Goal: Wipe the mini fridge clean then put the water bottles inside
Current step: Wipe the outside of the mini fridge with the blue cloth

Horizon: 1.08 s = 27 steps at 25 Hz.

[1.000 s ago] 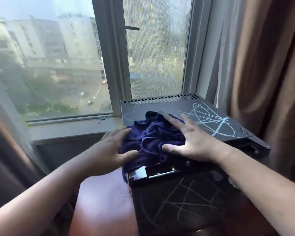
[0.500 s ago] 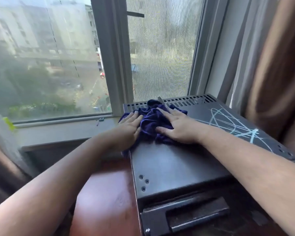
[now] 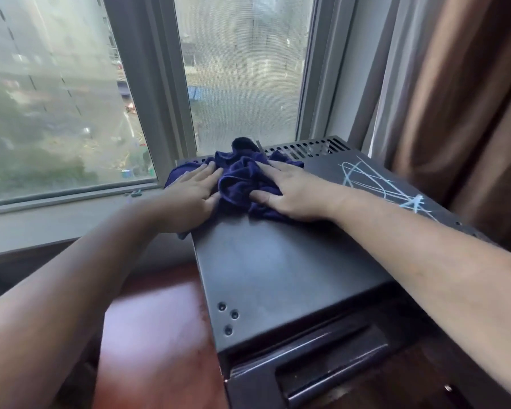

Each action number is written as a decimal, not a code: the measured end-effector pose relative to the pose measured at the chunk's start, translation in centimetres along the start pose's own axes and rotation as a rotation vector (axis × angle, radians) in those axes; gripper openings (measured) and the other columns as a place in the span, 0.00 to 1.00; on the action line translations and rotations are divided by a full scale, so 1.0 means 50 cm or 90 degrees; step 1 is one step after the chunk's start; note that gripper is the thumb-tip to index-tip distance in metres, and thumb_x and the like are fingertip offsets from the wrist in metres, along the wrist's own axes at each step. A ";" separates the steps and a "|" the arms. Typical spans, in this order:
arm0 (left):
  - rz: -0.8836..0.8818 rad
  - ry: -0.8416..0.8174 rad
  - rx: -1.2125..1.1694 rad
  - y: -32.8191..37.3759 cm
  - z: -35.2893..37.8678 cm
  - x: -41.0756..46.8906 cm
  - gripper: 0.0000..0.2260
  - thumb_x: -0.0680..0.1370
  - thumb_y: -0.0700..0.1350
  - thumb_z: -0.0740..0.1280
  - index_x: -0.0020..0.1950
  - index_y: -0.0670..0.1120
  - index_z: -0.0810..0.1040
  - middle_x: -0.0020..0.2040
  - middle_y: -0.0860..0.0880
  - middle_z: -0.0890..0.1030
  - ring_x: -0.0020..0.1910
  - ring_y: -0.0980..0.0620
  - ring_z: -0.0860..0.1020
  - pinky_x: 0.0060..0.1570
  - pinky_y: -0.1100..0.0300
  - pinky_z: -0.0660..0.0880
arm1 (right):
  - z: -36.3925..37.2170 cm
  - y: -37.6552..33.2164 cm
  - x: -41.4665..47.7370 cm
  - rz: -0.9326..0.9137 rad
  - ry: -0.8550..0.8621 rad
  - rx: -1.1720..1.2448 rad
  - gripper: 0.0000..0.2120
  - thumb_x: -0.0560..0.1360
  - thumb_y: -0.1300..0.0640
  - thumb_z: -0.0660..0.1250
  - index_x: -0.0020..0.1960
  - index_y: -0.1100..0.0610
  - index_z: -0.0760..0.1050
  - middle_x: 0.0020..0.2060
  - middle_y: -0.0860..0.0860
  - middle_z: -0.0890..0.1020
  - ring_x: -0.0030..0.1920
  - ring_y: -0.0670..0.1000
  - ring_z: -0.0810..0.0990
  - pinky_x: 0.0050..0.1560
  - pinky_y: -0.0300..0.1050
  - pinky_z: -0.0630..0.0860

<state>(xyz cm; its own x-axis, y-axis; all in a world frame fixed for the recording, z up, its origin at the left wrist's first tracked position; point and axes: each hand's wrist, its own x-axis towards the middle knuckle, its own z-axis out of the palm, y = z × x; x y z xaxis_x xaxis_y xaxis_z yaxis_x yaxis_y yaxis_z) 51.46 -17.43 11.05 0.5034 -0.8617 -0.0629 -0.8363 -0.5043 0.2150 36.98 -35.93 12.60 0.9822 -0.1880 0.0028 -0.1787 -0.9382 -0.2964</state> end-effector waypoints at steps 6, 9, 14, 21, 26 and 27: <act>0.031 -0.063 0.073 0.118 0.027 -0.101 0.30 0.86 0.56 0.48 0.84 0.51 0.37 0.84 0.51 0.37 0.82 0.56 0.36 0.81 0.55 0.39 | -0.013 0.022 -0.189 -0.029 -0.030 -0.012 0.37 0.80 0.35 0.58 0.83 0.43 0.46 0.84 0.49 0.50 0.83 0.49 0.48 0.81 0.42 0.43; 0.025 -0.089 0.091 0.187 0.035 -0.133 0.31 0.86 0.56 0.46 0.83 0.52 0.34 0.83 0.51 0.34 0.81 0.57 0.33 0.81 0.57 0.37 | -0.015 0.040 -0.255 -0.033 -0.034 -0.009 0.37 0.80 0.35 0.57 0.83 0.42 0.45 0.83 0.47 0.49 0.82 0.49 0.47 0.80 0.42 0.42; 0.014 -0.120 0.090 0.318 0.051 -0.144 0.31 0.85 0.59 0.44 0.83 0.52 0.33 0.82 0.52 0.31 0.80 0.57 0.30 0.80 0.57 0.36 | -0.027 0.125 -0.330 -0.033 -0.020 0.003 0.37 0.79 0.32 0.55 0.82 0.40 0.45 0.83 0.46 0.50 0.83 0.49 0.48 0.82 0.52 0.47; 0.019 -0.112 0.085 0.475 0.082 -0.041 0.30 0.86 0.57 0.44 0.83 0.51 0.35 0.83 0.50 0.34 0.81 0.55 0.33 0.80 0.56 0.37 | -0.065 0.257 -0.397 0.055 -0.013 -0.013 0.38 0.79 0.31 0.52 0.83 0.42 0.42 0.84 0.50 0.48 0.83 0.52 0.46 0.82 0.54 0.47; 0.003 -0.118 0.084 0.486 0.088 0.050 0.29 0.86 0.55 0.44 0.83 0.50 0.35 0.83 0.49 0.34 0.82 0.54 0.33 0.81 0.53 0.38 | -0.091 0.315 -0.334 0.074 -0.026 -0.004 0.37 0.81 0.34 0.52 0.83 0.44 0.42 0.84 0.50 0.46 0.83 0.54 0.45 0.82 0.55 0.45; -0.005 -0.118 0.076 0.478 0.085 0.074 0.29 0.86 0.55 0.44 0.84 0.50 0.35 0.83 0.49 0.34 0.82 0.54 0.33 0.81 0.53 0.38 | -0.094 0.325 -0.309 0.079 -0.025 0.001 0.37 0.81 0.34 0.53 0.83 0.45 0.42 0.84 0.51 0.46 0.83 0.55 0.45 0.82 0.54 0.45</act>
<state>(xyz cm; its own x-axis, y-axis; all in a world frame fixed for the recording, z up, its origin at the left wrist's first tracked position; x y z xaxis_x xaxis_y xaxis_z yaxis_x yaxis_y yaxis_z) 32.42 -32.92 11.80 0.4708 -0.8474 -0.2454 -0.8576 -0.5049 0.0982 18.62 -49.62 12.22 0.9541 -0.2908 -0.0718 -0.2988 -0.9082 -0.2930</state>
